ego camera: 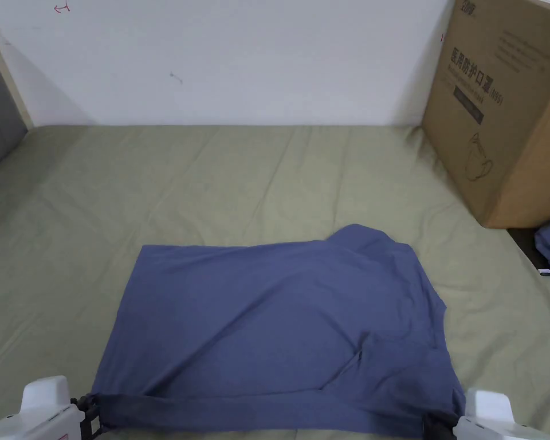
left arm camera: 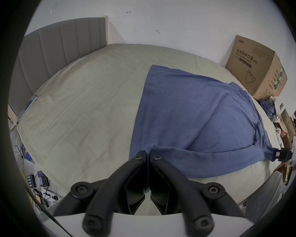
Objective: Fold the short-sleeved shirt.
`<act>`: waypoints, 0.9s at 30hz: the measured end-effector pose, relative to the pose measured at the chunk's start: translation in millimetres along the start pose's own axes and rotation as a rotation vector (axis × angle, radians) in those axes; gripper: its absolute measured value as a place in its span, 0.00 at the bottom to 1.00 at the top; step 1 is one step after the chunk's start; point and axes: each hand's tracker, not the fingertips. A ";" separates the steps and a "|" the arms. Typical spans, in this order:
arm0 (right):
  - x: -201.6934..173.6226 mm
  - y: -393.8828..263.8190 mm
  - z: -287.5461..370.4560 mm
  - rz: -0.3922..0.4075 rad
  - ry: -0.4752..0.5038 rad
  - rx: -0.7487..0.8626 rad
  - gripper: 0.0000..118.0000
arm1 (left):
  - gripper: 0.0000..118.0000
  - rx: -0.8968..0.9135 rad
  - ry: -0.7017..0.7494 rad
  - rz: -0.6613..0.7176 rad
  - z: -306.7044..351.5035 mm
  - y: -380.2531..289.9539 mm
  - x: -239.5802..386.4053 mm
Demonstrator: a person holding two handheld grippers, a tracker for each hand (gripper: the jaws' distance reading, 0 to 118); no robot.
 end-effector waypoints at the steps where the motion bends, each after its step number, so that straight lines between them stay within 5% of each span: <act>1: -0.3 -1.6 -2.4 0.000 0.003 -0.001 0.41 | 0.01 -0.002 0.000 0.001 -0.3 0.0 0.1; 2: -0.5 -2.8 -3.4 0.001 0.006 0.008 0.12 | 0.01 -0.002 0.003 -0.001 -0.1 -0.3 0.6; 3: -1.7 -2.1 -3.4 0.003 0.003 0.015 0.03 | 0.01 -0.003 0.006 -0.001 0.0 -0.3 0.7; 17: -3.8 54.7 42.2 0.057 0.026 0.219 0.02 | 0.01 0.094 -0.003 0.044 5.0 45.1 1.4; 27: -9.7 137.1 -0.6 0.067 0.037 0.211 0.02 | 0.01 0.120 0.006 0.023 -40.9 113.7 12.7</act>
